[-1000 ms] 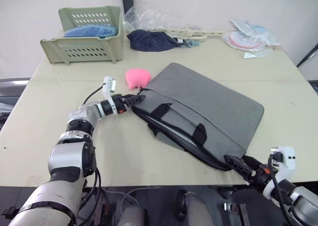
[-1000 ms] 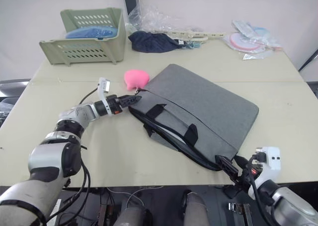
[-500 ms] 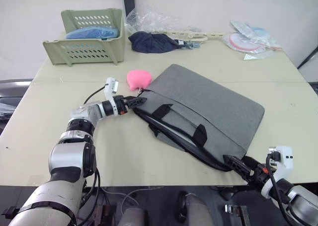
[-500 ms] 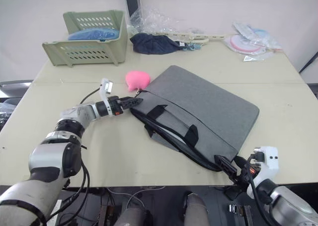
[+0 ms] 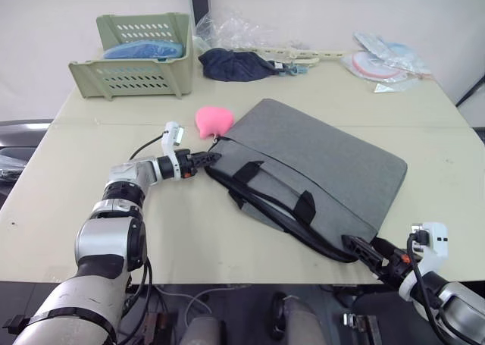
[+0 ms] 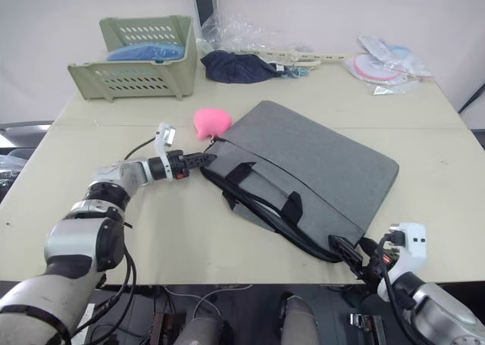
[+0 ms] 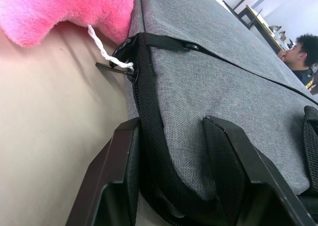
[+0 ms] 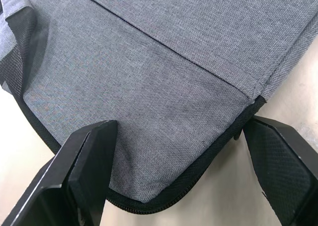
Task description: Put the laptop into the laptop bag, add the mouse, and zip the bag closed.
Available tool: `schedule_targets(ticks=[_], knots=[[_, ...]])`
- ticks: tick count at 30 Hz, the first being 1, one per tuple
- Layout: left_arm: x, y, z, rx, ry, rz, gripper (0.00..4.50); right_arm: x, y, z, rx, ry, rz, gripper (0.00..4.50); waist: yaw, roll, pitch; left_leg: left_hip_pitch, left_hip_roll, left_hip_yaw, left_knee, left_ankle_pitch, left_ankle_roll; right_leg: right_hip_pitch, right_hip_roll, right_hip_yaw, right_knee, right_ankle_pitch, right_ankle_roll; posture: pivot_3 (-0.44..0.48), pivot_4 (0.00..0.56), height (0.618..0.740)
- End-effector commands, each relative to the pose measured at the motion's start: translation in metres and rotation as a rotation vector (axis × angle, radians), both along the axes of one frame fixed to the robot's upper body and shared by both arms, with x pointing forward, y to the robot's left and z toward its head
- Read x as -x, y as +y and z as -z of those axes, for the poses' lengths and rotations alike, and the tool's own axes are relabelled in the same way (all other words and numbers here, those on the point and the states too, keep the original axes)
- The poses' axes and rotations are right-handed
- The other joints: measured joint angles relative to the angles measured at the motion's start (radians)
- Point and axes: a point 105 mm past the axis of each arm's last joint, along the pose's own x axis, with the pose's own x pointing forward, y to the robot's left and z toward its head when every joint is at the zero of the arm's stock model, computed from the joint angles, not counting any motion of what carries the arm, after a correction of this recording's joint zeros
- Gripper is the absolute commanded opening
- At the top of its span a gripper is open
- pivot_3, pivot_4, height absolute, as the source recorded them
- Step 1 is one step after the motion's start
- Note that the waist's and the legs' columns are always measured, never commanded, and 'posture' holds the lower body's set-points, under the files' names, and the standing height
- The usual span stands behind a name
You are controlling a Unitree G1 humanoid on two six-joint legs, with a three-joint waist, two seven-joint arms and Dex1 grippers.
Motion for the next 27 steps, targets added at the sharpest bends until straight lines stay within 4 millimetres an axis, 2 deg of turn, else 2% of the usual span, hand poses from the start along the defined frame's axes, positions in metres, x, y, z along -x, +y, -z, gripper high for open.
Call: schedule_targets(ticks=[1,2,3,5,27], knots=[[0.003,-0.003,0.013,-0.025,0.049,0.004,1.14,-0.002,-0.002,-0.004,0.015,-0.019,0.007,4.28,0.0,0.0,0.0,0.0,0.0,0.0,0.0,0.0,0.0,0.0,0.0,0.0,0.0,0.0,0.0,0.0,0.15,0.74],[0.004,-0.003,0.012,-0.022,0.047,0.014,0.85,-0.002,-0.002,-0.004,0.016,-0.019,0.008,4.28,0.0,0.0,0.0,0.0,0.0,0.0,0.0,0.0,0.0,0.0,0.0,0.0,0.0,0.0,0.0,0.0,0.15,0.74],[0.004,-0.004,0.012,-0.021,0.048,0.019,0.31,-0.002,-0.003,-0.003,0.018,-0.018,0.01,4.28,0.0,0.0,0.0,0.0,0.0,0.0,0.0,0.0,0.0,0.0,0.0,0.0,0.0,0.0,0.0,0.0,0.15,0.74],[0.005,-0.005,0.012,-0.025,0.05,0.022,0.06,-0.001,-0.004,-0.002,0.02,-0.016,0.016,4.28,0.0,0.0,0.0,0.0,0.0,0.0,0.0,0.0,0.0,0.0,0.0,0.0,-0.001,0.0,0.0,0.0,0.15,0.74],[0.007,-0.009,0.016,-0.035,0.065,0.04,0.06,-0.007,-0.03,0.006,-0.051,0.005,0.172,4.28,0.003,0.0,0.0,0.006,0.0,-0.002,-0.001,-0.001,0.002,0.01,0.0,-0.001,-0.006,0.001,0.003,0.0,0.15,0.74]])
